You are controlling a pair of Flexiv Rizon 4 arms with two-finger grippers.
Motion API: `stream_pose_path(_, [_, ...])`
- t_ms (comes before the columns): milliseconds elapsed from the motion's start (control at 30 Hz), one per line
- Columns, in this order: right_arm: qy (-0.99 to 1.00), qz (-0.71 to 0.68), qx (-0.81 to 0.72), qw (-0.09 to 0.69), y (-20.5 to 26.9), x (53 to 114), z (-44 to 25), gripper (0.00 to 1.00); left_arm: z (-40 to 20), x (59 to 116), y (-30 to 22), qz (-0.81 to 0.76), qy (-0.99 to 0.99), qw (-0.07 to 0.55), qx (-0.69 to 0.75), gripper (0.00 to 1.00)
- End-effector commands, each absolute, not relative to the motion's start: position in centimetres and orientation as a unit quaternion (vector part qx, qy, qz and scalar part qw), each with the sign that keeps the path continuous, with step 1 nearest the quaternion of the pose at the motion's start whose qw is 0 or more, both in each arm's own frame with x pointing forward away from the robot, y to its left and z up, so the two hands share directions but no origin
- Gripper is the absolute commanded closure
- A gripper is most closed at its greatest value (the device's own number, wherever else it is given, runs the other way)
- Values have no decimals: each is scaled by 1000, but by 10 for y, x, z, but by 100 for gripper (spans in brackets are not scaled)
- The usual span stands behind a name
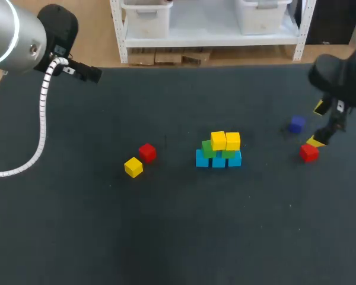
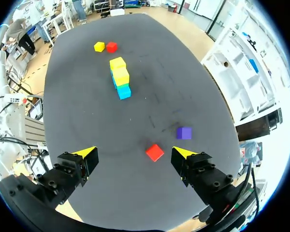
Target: Place the blue cubes, place green cubes on the blue cubes, place the yellow cubes on the green cubes, then place the red cubes on the yellow cubes, and place purple cube on the red cubes.
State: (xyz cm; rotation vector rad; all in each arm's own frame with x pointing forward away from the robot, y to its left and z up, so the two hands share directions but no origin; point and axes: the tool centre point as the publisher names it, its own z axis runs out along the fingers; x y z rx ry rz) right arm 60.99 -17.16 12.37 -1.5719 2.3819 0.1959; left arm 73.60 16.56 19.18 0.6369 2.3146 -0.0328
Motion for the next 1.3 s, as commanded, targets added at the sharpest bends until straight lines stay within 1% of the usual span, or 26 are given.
stream_pose_path(33, [824,62,-537,171,-178,603,122,0,192,737,166,-14,899,362,248,0])
stream_pose_path(167, [814,70,-555,155,-175,602,121,0,192,737,166,-14,899,362,248,0])
stream_pose_path(900, [815,73,-554,155,-171,604,116,0,192,737,166,-14,899,362,248,0])
stream_pose_path(1300, [816,102,-516,239,-156,638,123,0,192,737,166,-14,899,362,248,0])
